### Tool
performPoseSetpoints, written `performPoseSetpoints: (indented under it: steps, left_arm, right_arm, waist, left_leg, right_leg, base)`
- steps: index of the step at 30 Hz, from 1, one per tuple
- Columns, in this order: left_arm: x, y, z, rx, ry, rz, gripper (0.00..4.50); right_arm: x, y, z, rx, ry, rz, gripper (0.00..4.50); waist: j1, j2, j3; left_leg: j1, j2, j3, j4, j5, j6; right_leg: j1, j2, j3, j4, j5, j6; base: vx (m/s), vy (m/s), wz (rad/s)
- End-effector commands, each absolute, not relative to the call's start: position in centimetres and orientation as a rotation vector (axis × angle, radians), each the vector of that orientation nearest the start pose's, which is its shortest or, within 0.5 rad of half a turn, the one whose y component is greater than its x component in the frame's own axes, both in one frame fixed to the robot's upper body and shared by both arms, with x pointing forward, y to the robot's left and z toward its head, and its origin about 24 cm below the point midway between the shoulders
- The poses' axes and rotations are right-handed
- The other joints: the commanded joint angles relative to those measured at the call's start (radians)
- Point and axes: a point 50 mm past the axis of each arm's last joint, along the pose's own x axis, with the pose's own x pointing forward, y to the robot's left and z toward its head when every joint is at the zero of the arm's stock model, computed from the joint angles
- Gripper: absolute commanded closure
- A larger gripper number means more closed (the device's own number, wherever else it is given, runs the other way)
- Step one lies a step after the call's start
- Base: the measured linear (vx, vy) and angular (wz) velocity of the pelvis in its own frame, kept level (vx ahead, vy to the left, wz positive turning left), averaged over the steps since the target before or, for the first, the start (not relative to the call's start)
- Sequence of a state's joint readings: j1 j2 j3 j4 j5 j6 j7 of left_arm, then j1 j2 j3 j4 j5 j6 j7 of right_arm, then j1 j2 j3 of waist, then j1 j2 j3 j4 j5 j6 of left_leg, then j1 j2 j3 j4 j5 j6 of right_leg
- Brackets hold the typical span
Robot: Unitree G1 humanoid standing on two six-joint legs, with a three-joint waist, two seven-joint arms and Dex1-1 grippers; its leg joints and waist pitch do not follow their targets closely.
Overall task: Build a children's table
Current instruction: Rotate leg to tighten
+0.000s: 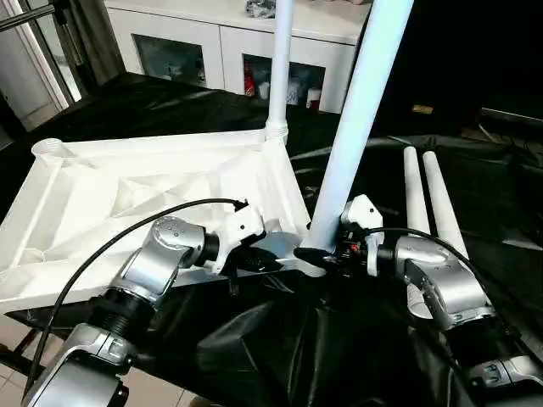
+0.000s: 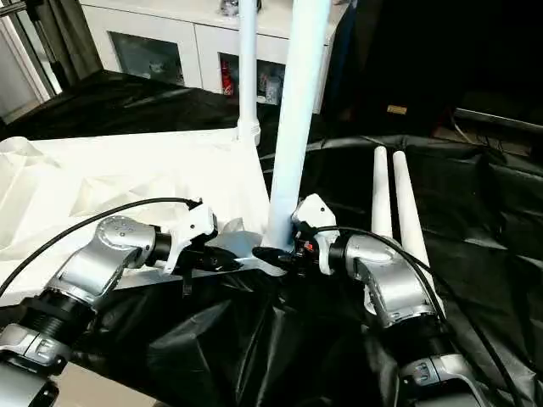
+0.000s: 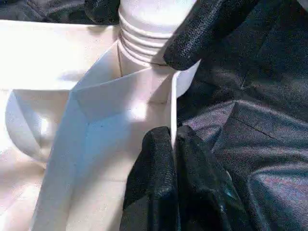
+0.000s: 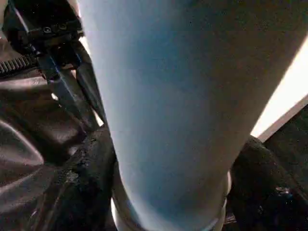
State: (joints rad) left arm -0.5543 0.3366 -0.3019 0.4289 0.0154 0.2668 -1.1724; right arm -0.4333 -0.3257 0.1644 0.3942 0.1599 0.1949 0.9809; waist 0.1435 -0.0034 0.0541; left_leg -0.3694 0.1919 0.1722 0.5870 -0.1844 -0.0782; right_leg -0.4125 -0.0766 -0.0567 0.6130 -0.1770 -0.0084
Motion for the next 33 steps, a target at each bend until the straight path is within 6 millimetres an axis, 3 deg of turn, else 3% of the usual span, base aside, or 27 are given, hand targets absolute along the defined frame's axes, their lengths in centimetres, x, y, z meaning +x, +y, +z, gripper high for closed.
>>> performPoseSetpoints:
  steps: [1, 2, 4, 6, 8, 9, 11, 12, 13, 14, 15, 17, 21, 25, 29, 33]
  left_arm:
    - [31.5, 9.6, 6.6, 0.283, 0.377, -1.307, 4.5]
    - [31.5, 9.6, 6.6, 0.283, 0.377, -1.307, 4.5]
    - [32.8, 8.6, 6.6, 0.279, 0.357, -1.178, 4.5]
    - [33.6, 7.8, 6.7, 0.281, 0.351, -1.108, 4.5]
    - [34.0, 7.4, 6.8, 0.276, 0.35, -1.07, 4.5]
    - [34.7, 6.1, 7.1, 0.258, 0.34, -1.001, 4.5]
    - [34.8, 5.7, 7.2, 0.253, 0.335, -0.99, 4.5]
    - [35.0, 5.1, 7.4, 0.238, 0.325, -0.971, 4.5]
    - [35.0, 4.7, 7.5, 0.231, 0.318, -0.966, 4.5]
    - [35.1, 4.6, 7.5, 0.23, 0.316, -0.966, 4.5]
    - [35.1, 4.2, 7.5, 0.23, 0.31, -0.968, 4.5]
    - [34.9, 3.7, 7.6, 0.236, 0.299, -0.998, 4.5]
    - [34.6, 4.0, 7.4, 0.253, 0.293, -1.046, 4.5]
    - [33.8, 4.8, 7.4, 0.246, 0.257, -1.146, 4.5]
    - [32.8, 6.1, 7.2, 0.257, 0.262, -1.236, 4.5]
    - [32.2, 7.0, 7.1, 0.279, 0.276, -1.286, 4.5]
  right_arm:
    - [30.9, -13.4, 4.7, -0.123, 0.308, 0.974, 1.76]
    - [30.9, -13.4, 4.7, -0.123, 0.308, 0.974, 1.76]
    - [31.9, -13.2, 3.8, -0.089, 0.338, 0.785, 1.76]
    - [32.3, -12.9, 3.3, -0.039, 0.357, 0.684, 1.77]
    - [32.5, -12.6, 3.1, -0.01, 0.367, 0.632, 1.78]
    - [32.9, -11.7, 2.8, 0.035, 0.377, 0.528, 1.78]
    - [33.0, -11.4, 2.7, 0.042, 0.379, 0.502, 1.78]
    - [33.1, -10.9, 2.5, 0.033, 0.386, 0.478, 1.78]
    - [33.1, -10.4, 2.4, 0.019, 0.386, 0.466, 1.78]
    - [33.1, -10.3, 2.4, 0.018, 0.386, 0.466, 1.78]
    - [33.2, -9.7, 2.4, 0.015, 0.384, 0.465, 1.78]
    - [33.3, -8.9, 2.7, 0.032, 0.367, 0.488, 1.22]
    - [33.3, -9.0, 3.0, 0.038, 0.348, 0.504, 0.86]
    - [33.4, -9.8, 3.6, -0.04, 0.308, 0.558, 0.86]
    - [32.9, -10.8, 4.4, -0.098, 0.27, 0.709, 0.86]
    - [32.3, -11.5, 5.0, -0.145, 0.248, 0.822, 0.86]
  waist:
    - [-0.003, -0.019, -0.065]
    - [-0.003, -0.019, -0.066]
    - [-0.008, -0.02, -0.061]
    - [-0.007, -0.02, -0.065]
    - [-0.009, -0.02, -0.062]
    - [-0.01, -0.016, -0.066]
    - [-0.006, -0.014, -0.068]
    - [-0.005, -0.007, -0.069]
    - [-0.008, -0.01, -0.069]
    - [-0.007, -0.013, -0.071]
    - [-0.008, -0.009, -0.072]
    - [-0.006, -0.008, -0.071]
    - [-0.007, -0.008, -0.069]
    - [-0.007, -0.007, -0.069]
    - [-0.008, -0.011, -0.07]
    - [-0.005, -0.014, -0.067]
  left_leg:
    - [0.006, 0.034, -0.004, -0.066, -0.13, 0.055]
    - [0.007, 0.033, -0.005, -0.068, -0.136, 0.048]
    - [0.009, 0.03, -0.003, -0.069, -0.147, 0.04]
    - [0.008, 0.031, -0.007, -0.071, -0.161, 0.02]
    - [0.014, 0.03, -0.005, -0.072, -0.183, 0.016]
    - [0.011, 0.027, -0.004, -0.071, -0.16, 0.013]
    - [0.011, 0.029, -0.007, -0.071, -0.151, 0.011]
    - [0.01, 0.029, -0.006, -0.069, -0.14, 0.014]
    - [0.009, 0.028, -0.006, -0.069, -0.136, 0.017]
    - [0.007, 0.027, -0.006, -0.068, -0.121, 0.02]
    - [0.007, 0.025, -0.005, -0.066, -0.118, 0.026]
    - [0.008, 0.026, -0.005, -0.068, -0.131, 0.028]
    - [0.008, 0.028, -0.007, -0.071, -0.159, 0.03]
    - [0.008, 0.03, -0.008, -0.072, -0.158, 0.028]
    - [0.005, 0.032, -0.005, -0.067, -0.131, 0.053]
    - [0.005, 0.034, -0.004, -0.068, -0.134, 0.064]
  right_leg:
    - [0.052, -0.068, 0.042, -0.067, -0.2, -0.202]
    - [0.054, -0.07, 0.042, -0.069, -0.219, -0.196]
    - [0.049, -0.067, 0.042, -0.076, -0.251, -0.187]
    - [0.055, -0.072, 0.041, -0.078, -0.293, -0.167]
    - [0.049, -0.072, 0.043, -0.085, -0.32, -0.155]
    - [0.05, -0.07, 0.045, -0.082, -0.296, -0.154]
    - [0.054, -0.072, 0.043, -0.078, -0.271, -0.158]
    - [0.051, -0.071, 0.044, -0.076, -0.235, -0.163]
    - [0.053, -0.069, 0.043, -0.076, -0.219, -0.166]
    - [0.056, -0.068, 0.042, -0.071, -0.189, -0.172]
    - [0.056, -0.067, 0.042, -0.071, -0.171, -0.177]
    - [0.057, -0.068, 0.041, -0.073, -0.18, -0.178]
    - [0.058, -0.07, 0.041, -0.076, -0.211, -0.172]
    - [0.057, -0.071, 0.042, -0.076, -0.209, -0.171]
    - [0.06, -0.07, 0.042, -0.067, -0.138, -0.193]
    - [0.058, -0.071, 0.041, -0.068, -0.169, -0.192]
  base:
    - [0.0, 0.0, 0.0]
    - [0.0, 0.0, 0.0]
    - [0.0, 0.0, 0.0]
    - [0.0, 0.0, 0.0]
    - [0.0, 0.0, 0.0]
    - [0.0, 0.0, 0.0]
    - [0.0, 0.0, 0.0]
    - [0.0, 0.0, 0.0]
    - [0.0, 0.0, 0.0]
    - [0.0, 0.0, 0.0]
    - [0.0, 0.0, 0.0]
    - [0.0, 0.0, 0.0]
    - [0.0, 0.0, 0.0]
    - [0.0, 0.0, 0.0]
    - [0.0, 0.0, 0.0]
    - [0.0, 0.0, 0.0]
